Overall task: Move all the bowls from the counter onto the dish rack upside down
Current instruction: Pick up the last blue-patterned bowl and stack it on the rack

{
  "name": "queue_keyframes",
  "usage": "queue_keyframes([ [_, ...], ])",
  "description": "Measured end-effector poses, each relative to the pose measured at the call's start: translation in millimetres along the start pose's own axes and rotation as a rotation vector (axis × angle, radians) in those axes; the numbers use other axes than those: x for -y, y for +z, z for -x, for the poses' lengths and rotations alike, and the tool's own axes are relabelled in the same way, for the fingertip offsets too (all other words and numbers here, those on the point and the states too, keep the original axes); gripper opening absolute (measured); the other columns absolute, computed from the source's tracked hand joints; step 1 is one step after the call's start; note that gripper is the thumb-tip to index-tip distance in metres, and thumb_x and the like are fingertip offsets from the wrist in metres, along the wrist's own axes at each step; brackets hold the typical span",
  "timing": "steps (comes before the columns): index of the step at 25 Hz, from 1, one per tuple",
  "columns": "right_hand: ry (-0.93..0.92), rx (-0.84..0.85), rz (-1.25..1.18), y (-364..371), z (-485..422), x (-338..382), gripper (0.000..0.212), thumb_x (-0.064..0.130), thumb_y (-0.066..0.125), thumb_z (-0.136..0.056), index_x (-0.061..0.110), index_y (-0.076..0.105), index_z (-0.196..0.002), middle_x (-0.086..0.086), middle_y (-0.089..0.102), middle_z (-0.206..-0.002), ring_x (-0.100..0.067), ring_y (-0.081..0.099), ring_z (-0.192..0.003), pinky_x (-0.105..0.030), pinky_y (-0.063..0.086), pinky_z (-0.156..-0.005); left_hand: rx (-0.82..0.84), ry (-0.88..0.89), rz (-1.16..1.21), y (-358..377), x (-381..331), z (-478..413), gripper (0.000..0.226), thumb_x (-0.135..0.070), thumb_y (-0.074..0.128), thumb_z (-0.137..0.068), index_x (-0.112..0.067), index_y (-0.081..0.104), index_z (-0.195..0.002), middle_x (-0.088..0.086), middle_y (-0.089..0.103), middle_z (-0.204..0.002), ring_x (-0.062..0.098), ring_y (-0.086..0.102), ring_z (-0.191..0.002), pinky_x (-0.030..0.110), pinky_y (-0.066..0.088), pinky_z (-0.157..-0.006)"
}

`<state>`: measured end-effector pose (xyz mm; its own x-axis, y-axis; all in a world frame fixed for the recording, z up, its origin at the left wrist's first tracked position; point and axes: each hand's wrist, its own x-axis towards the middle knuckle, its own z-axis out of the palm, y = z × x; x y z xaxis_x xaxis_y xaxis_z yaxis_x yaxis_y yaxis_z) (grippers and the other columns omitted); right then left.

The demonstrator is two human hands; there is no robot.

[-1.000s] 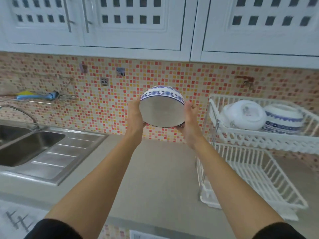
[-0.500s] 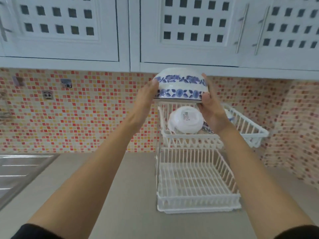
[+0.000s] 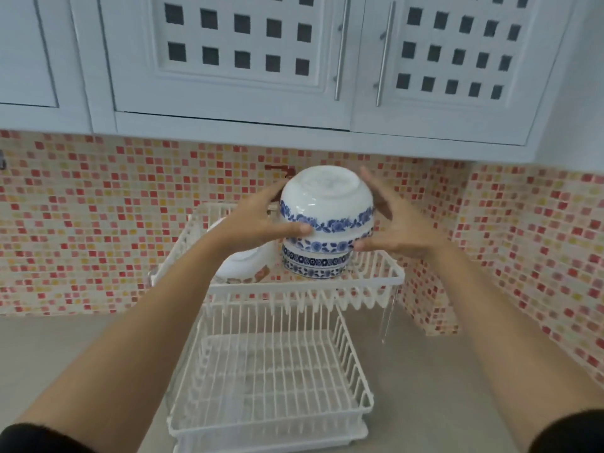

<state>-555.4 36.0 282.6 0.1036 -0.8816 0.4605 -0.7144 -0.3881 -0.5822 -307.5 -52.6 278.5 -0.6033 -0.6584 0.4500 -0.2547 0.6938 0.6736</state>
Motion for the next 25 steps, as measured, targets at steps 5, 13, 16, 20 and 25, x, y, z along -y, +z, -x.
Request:
queue_keyframes([
  [5,0.017,0.085,0.122,4,-14,-53,0.137,0.041,0.091,-0.047,0.041,0.0,-0.149,0.028,0.011,-0.149,-0.003,0.016,-0.144,-0.045,0.019,-0.12,0.039,-0.023,-0.176,38,15,-27,0.104,-0.029,0.088,-0.062,-0.031,0.027,-0.146,-0.018,0.045,-0.137,0.007,0.046,-0.124,0.03,0.039,-0.106],
  [13,0.03,0.166,0.423,33,-32,-85,0.143,0.048,0.087,-0.05,0.031,-0.016,-0.148,0.006,0.006,-0.16,-0.023,0.027,-0.143,-0.041,0.035,-0.111,-0.017,-0.099,-0.38,77,45,-29,0.121,-0.031,0.088,-0.056,-0.027,0.012,-0.15,0.005,0.04,-0.138,0.021,0.036,-0.127,0.03,0.034,-0.101],
  [16,0.012,0.189,0.504,36,-31,-86,0.141,0.046,0.085,-0.055,0.025,-0.017,-0.149,0.003,0.003,-0.16,-0.027,0.03,-0.14,-0.041,0.036,-0.11,-0.017,-0.101,-0.433,80,43,-26,0.121,-0.027,0.087,-0.058,-0.024,0.01,-0.151,0.008,0.039,-0.136,0.021,0.033,-0.128,0.027,0.03,-0.095],
  [20,0.029,0.188,0.544,36,-30,-86,0.141,0.043,0.086,-0.057,0.021,-0.018,-0.149,-0.002,0.004,-0.16,-0.03,0.038,-0.135,-0.043,0.042,-0.104,-0.006,-0.137,-0.423,82,42,-29,0.124,-0.027,0.088,-0.059,-0.021,0.006,-0.153,0.009,0.034,-0.14,0.024,0.032,-0.132,0.028,0.031,-0.1],
  [25,0.059,0.186,0.567,38,-31,-85,0.141,0.042,0.086,-0.06,0.018,-0.022,-0.148,-0.001,0.002,-0.161,-0.029,0.036,-0.137,-0.042,0.043,-0.102,0.024,-0.178,-0.402,83,44,-29,0.123,-0.027,0.084,-0.065,-0.02,0.0,-0.154,0.007,0.024,-0.152,0.025,0.027,-0.141,0.034,0.03,-0.111],
])
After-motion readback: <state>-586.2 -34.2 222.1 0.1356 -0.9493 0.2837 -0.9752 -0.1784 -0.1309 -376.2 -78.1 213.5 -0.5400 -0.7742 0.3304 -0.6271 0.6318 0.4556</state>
